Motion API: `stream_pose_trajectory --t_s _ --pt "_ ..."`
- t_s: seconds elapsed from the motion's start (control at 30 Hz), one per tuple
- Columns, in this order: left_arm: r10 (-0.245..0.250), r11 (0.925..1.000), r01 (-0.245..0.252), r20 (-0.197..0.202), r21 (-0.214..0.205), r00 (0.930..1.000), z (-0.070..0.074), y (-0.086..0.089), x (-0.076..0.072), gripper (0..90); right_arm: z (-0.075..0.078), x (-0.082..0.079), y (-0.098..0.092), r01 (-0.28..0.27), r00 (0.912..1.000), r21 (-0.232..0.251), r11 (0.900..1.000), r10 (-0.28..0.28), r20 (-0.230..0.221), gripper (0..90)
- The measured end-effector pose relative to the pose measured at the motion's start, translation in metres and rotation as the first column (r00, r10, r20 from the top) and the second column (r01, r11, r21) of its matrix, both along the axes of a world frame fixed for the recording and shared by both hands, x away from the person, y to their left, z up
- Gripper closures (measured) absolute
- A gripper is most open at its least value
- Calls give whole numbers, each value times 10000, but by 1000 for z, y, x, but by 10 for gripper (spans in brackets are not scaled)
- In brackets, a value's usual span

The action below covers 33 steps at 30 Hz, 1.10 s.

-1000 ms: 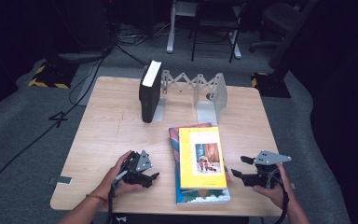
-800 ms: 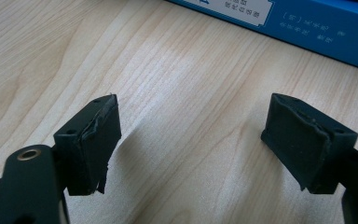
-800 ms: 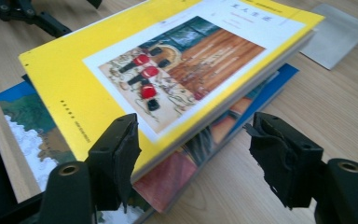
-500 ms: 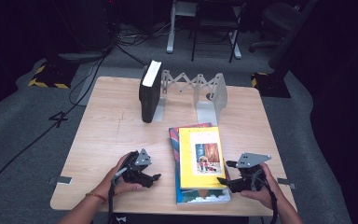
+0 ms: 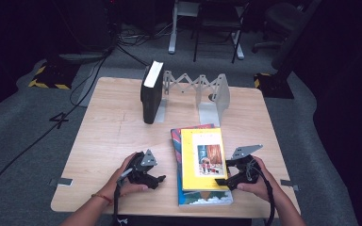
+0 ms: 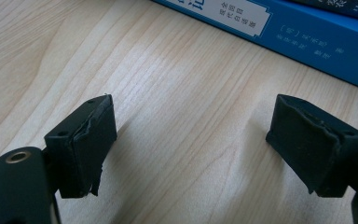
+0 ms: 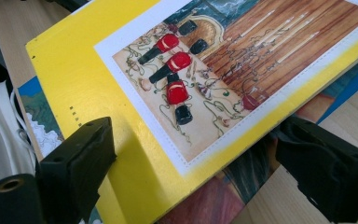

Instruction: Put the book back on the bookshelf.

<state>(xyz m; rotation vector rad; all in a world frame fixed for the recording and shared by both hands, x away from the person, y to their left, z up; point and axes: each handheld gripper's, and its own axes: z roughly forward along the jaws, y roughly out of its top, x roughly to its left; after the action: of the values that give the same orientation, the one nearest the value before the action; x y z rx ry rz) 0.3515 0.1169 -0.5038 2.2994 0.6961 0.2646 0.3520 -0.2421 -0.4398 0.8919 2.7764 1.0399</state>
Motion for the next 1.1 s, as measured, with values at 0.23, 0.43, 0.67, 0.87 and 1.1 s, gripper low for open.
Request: stream_pose_trajectory --t_s 0.23,0.43,0.67,0.87,1.1 --pt "-119 9999 119 453 -4 9989 3 -12 16 225 0 1 6 -137 9997 -52 9999 139 225 117" --pt "-48 9994 74 744 -343 9972 9 -21 30 258 1 -1 9 -363 9978 -32 9993 364 550 151" --pt "138 9992 -105 845 -390 9963 11 -28 41 266 5 -7 14 -556 9908 -256 9981 583 1222 223" --pt "127 9994 -97 889 -342 9960 12 -27 41 268 8 -7 13 -667 9811 -173 9976 687 1809 361" --pt "172 9987 -122 1023 -491 9946 14 -26 41 269 5 7 16 -1018 9833 461 9937 935 1562 337"
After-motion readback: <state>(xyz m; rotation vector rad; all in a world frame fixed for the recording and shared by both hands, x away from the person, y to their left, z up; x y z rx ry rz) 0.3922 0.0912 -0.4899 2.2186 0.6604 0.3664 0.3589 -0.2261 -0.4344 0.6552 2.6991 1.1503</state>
